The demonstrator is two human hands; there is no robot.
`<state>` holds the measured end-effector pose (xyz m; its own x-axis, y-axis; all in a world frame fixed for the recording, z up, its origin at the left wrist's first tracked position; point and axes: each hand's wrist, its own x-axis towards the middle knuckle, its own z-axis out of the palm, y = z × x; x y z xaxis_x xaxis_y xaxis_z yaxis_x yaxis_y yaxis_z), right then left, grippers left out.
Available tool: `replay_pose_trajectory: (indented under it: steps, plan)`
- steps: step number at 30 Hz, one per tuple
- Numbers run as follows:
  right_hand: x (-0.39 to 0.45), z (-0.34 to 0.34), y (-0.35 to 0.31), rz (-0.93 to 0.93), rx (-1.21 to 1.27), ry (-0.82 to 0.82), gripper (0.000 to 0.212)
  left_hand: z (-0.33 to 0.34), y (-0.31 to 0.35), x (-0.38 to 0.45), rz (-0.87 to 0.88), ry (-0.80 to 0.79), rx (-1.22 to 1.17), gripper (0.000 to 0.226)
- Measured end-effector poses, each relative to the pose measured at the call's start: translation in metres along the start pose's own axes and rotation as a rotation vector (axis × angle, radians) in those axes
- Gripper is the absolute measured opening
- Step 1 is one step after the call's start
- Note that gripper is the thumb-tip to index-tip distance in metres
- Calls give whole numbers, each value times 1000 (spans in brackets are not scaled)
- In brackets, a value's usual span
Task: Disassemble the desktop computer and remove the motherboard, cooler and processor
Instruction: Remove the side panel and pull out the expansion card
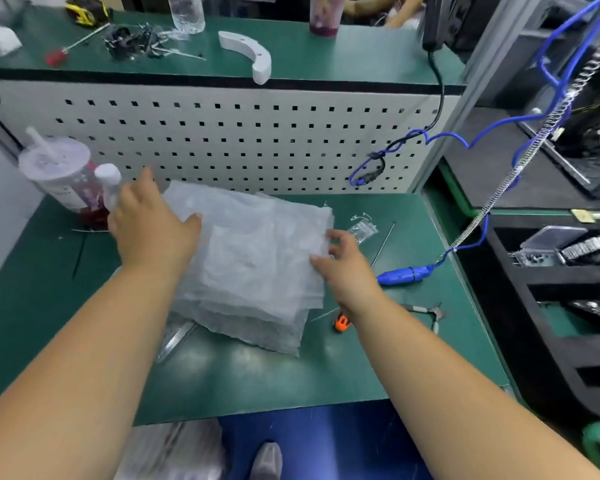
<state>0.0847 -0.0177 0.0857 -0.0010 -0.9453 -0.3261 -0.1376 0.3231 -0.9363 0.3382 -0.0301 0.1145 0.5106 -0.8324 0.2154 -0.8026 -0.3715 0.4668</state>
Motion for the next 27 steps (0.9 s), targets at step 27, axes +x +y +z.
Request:
replay_pose_trajectory:
  steps: [27]
  plan:
    - [-192, -232, 35, -77, 86, 745, 19, 81, 253, -194, 1045, -743, -684, 32]
